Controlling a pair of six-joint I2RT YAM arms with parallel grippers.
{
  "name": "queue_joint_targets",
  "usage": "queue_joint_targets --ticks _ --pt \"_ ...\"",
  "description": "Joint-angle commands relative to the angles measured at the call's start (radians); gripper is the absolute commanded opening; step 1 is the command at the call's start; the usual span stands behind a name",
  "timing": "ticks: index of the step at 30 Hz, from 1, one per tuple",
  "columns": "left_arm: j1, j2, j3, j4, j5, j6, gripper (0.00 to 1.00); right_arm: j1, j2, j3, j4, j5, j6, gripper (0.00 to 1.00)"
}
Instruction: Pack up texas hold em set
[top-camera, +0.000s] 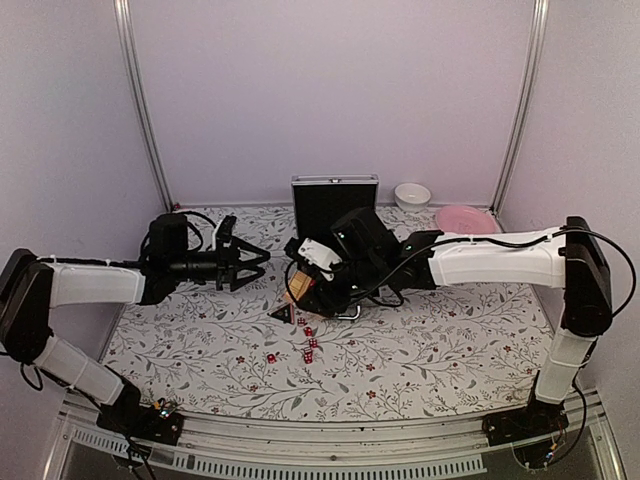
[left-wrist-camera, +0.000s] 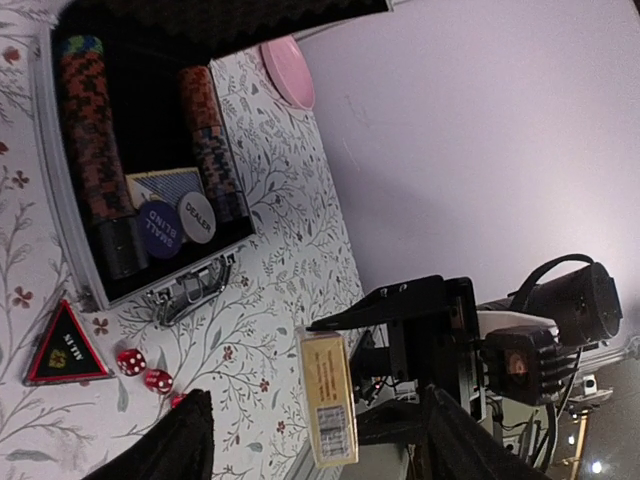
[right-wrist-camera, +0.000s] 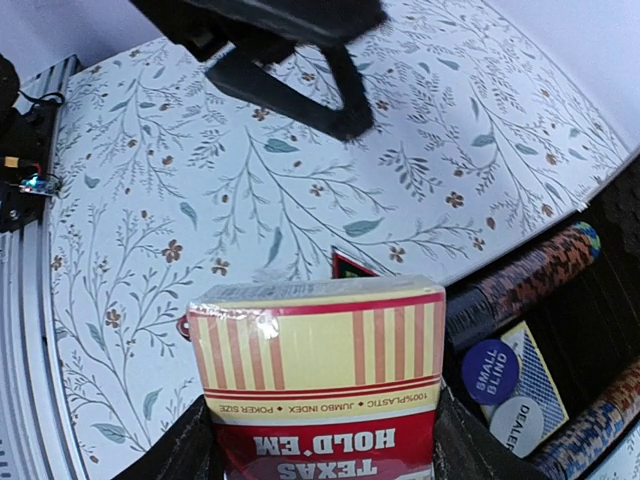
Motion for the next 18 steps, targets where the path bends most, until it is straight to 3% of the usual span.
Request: queue_joint_targets --ticks 1,12,18 --pt "-0.042 0.072 0.049 0.083 0.142 -0.031 0.67 0.012 0.025 0.072 0.093 -0.08 -0.041 0.57" --pt "-0.099 0.155 0.167 -0.151 0.163 0.152 0.64 0.014 0.056 0.097 0.086 -0.088 -0.064 0.57" --pt "-0.122 0.173 0.223 -0.275 0.145 0.244 0.39 0.014 0.06 0.099 0.088 -0.064 -0.074 0.57"
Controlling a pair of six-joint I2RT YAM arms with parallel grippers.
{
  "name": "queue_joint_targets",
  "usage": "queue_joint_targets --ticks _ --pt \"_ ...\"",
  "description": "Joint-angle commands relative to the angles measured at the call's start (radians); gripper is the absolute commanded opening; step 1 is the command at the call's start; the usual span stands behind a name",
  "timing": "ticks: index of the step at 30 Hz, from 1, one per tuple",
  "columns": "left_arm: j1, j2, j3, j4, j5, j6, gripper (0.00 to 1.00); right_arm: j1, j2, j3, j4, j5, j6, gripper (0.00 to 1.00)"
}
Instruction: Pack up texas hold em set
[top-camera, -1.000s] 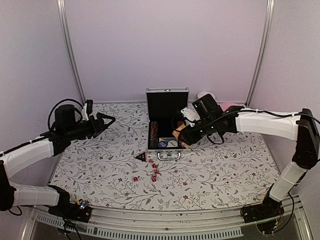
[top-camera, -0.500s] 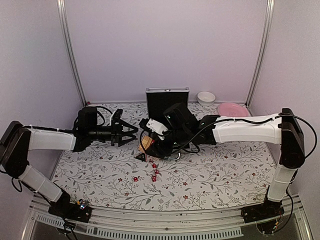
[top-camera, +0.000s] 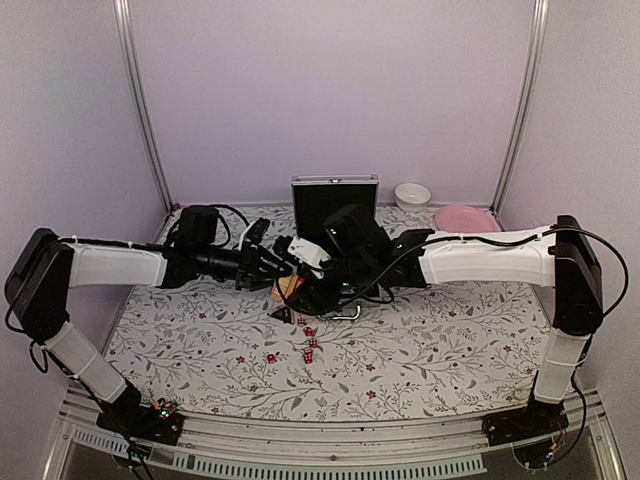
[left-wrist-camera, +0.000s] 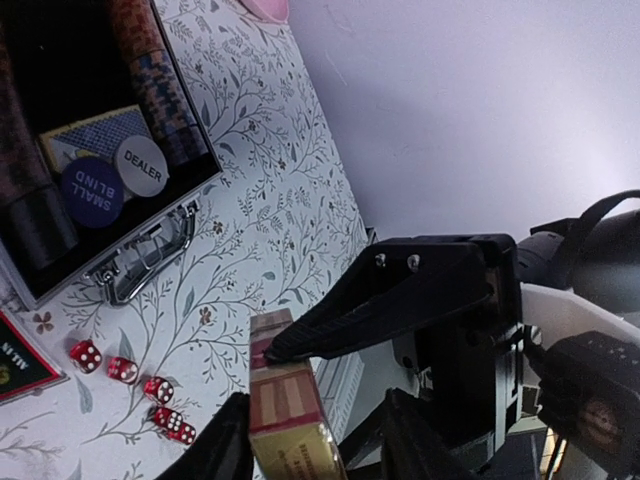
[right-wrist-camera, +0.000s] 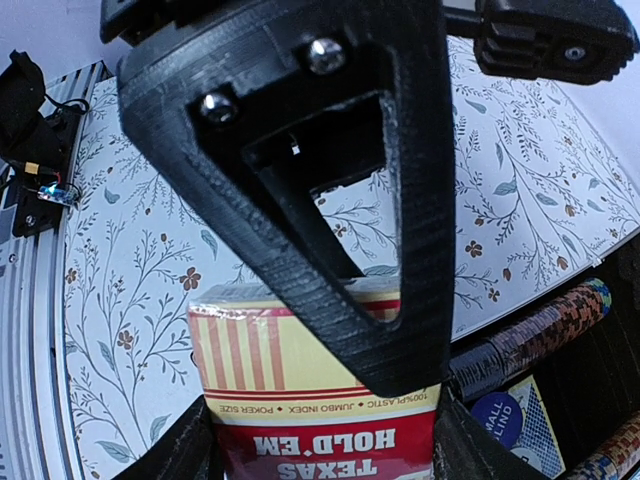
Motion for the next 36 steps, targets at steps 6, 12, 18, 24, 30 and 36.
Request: queue_joint_targets --ticks 6,12,18,24,30,36 --pt "-0.034 0.031 0.069 -0.183 -0.007 0.139 0.29 -0.001 0.004 0.038 0.05 0.032 -0.025 0.56" --pt "-0.038 0.034 0.069 -0.149 0.012 0.117 0.02 -0.001 -0.009 0.013 0.081 0.08 -0.022 0.57" --pt "-0.016 -0.006 -0.009 0.105 -0.01 -0.026 0.0 -0.003 -0.118 -0.115 0.241 0.167 0.051 0.86" --pt "0.021 -0.114 -0.16 0.482 -0.222 -0.118 0.0 -0.093 -0.256 -0.288 0.44 0.078 0.284 0.92" --pt "0.023 -0.153 -0.221 0.737 -0.228 -0.149 0.0 -0.219 -0.304 -0.432 0.711 -0.216 0.657 0.93" --pt "0.023 -0.155 -0.248 0.882 -0.158 -0.187 0.0 -0.224 -0.254 -0.436 0.874 -0.388 0.789 0.88"
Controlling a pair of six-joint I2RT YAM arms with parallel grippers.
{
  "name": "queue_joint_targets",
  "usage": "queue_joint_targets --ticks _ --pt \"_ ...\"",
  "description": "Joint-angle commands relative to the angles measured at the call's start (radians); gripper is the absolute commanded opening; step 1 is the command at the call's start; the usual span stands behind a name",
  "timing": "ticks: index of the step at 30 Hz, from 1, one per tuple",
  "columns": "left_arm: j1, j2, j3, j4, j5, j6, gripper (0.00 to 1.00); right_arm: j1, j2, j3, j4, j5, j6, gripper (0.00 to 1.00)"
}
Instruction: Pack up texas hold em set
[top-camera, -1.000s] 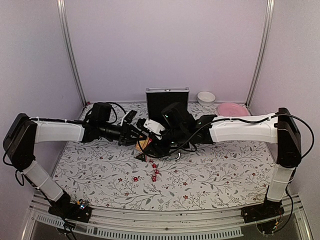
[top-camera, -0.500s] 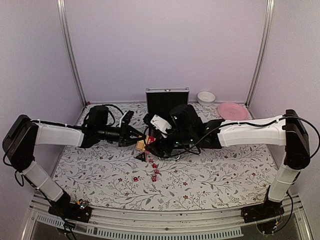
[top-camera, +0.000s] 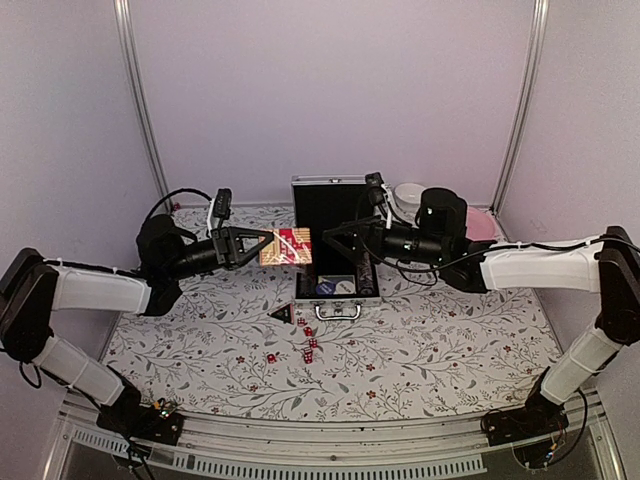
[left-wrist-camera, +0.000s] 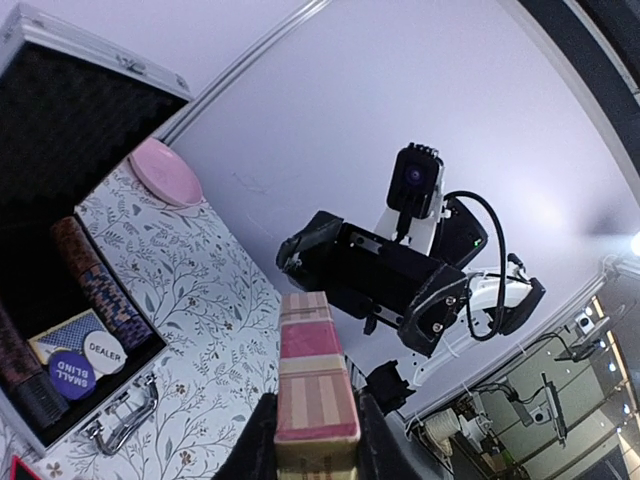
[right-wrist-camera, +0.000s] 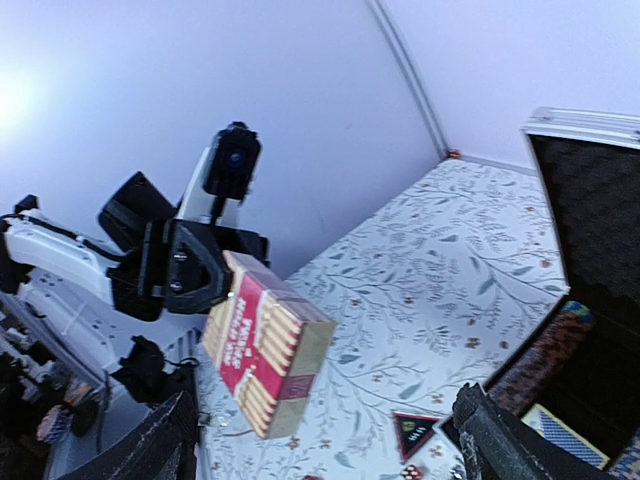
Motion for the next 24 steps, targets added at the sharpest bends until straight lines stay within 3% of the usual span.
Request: queue_joint_targets --ticks 1,9,24 --pt "0.007 -0.02 -0.023 0.227 0.057 -0.042 0.0 0.012 0.048 0.002 0.206 -0.204 0.179 0.87" --pt "-0.006 -0.041 -0.017 0.228 0.105 -0.028 0.0 0.016 0.136 0.082 0.234 -0.343 0.21 0.76" --pt "-0.028 -0.056 -0.008 0.228 0.119 -0.001 0.0 0.079 0.207 0.166 0.242 -0.36 0.225 0.49"
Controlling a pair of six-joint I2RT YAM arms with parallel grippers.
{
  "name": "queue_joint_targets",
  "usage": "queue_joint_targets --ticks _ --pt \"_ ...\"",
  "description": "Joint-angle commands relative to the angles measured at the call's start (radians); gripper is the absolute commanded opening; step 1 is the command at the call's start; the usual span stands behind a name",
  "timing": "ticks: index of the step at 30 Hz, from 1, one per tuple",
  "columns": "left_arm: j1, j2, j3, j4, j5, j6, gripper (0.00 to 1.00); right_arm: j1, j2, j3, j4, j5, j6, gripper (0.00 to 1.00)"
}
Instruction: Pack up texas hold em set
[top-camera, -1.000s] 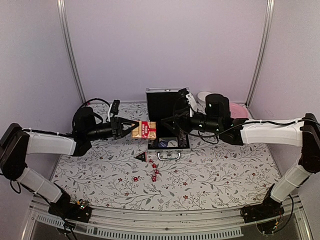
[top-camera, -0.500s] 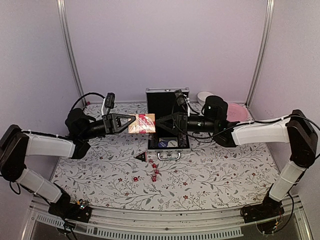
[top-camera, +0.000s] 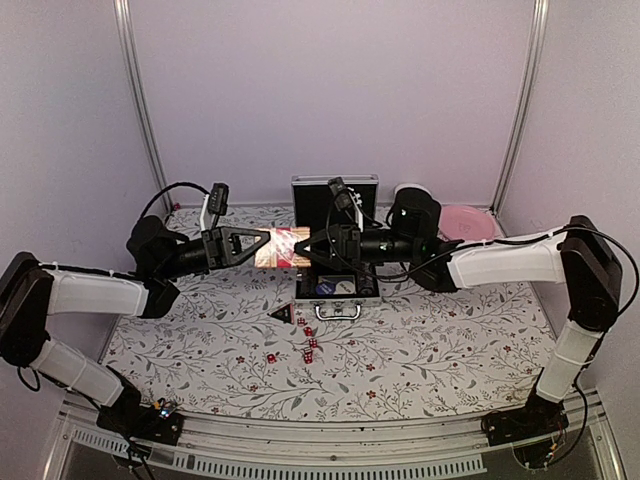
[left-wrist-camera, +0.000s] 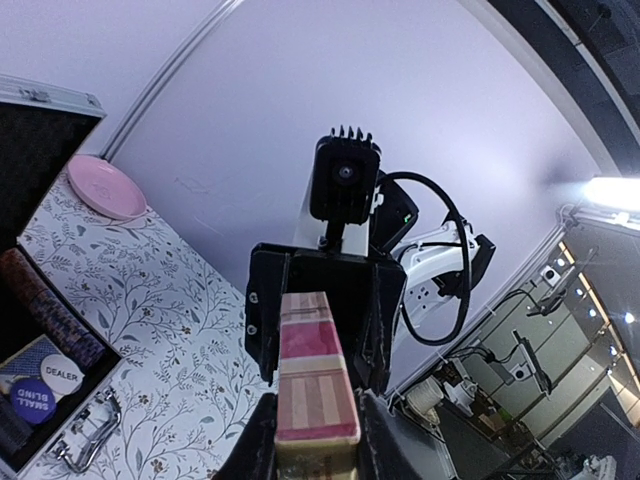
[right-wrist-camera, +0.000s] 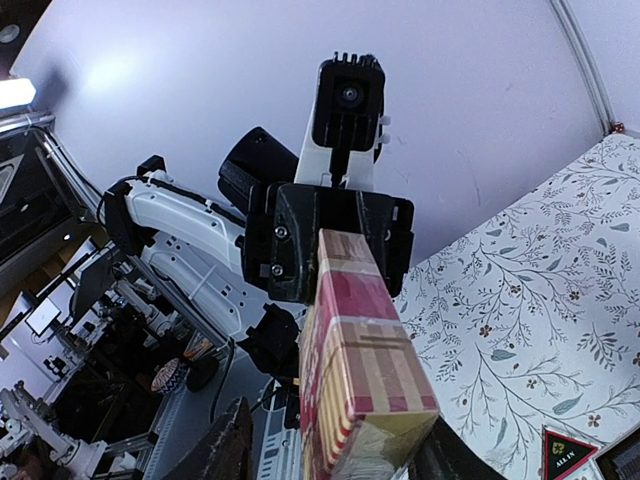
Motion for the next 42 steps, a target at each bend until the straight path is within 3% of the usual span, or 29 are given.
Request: queue_joint_targets --ticks 1,12,15,18,19,22,24,28,33,38,42 --pt "-0.013 -0.027 0.011 0.067 0.016 0.019 0.0 0.014 0.023 0.032 0.033 -0.014 0.018 0.46" --pt "-0.02 -0.042 0.003 0.045 0.025 0.057 0.0 0.013 0.042 0.029 0.084 -0.028 0.074 0.32" --pt "-0.023 -0.049 0.006 0.016 0.025 0.083 0.0 0.014 0.042 0.029 0.083 -0.026 0.073 0.22" --pt "-0.024 -0.053 0.011 -0.026 0.02 0.116 0.0 0.013 0.044 0.025 0.083 -0.022 0.072 0.05" --pt "-0.024 -0.055 0.009 -0.048 0.015 0.128 0.08 0.014 0.041 0.022 0.083 -0.018 0.072 0.04" --pt "-0.013 -0.077 0.007 -0.156 -0.033 0.195 0.62 0.006 0.021 0.011 0.061 -0.001 0.064 0.04" --pt "0.022 -0.107 0.011 -0.272 -0.073 0.253 0.79 -0.015 0.006 0.011 -0.005 0.012 0.046 0.04" --pt "0.17 -0.222 0.044 -0.552 -0.145 0.39 0.91 -0.063 -0.047 0.04 -0.314 0.181 -0.062 0.03" --pt "0.322 -0.318 0.222 -0.982 -0.302 0.629 0.97 -0.111 -0.014 0.161 -0.667 0.403 -0.154 0.03" --pt "0.454 -0.331 0.308 -1.11 -0.304 0.684 0.97 -0.153 0.071 0.252 -0.789 0.473 -0.114 0.03" --pt "0.494 -0.34 0.347 -1.172 -0.339 0.738 0.97 -0.179 0.127 0.315 -0.808 0.48 -0.079 0.03"
